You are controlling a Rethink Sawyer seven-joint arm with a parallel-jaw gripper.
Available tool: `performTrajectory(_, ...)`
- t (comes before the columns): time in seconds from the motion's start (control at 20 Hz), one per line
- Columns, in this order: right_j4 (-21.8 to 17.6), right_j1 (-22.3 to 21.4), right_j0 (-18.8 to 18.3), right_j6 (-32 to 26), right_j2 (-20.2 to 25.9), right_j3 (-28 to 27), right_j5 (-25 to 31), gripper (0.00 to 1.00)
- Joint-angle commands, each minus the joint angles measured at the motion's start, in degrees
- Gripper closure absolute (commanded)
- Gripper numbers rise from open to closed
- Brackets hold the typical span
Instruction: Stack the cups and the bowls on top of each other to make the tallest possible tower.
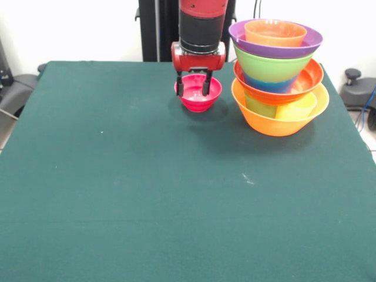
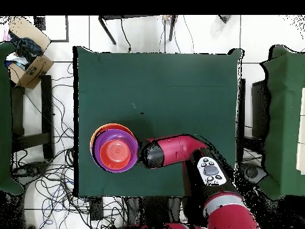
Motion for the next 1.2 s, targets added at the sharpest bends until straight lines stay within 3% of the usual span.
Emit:
performTrajectory(0.05,-6.22,4.76,-0.67,-1.63,2.51,-2.49,-5.53,0.00)
performTrajectory(1.2,-9.73,3.81,-5.00,-2.69,4.49,0.62,-6.12,0.00)
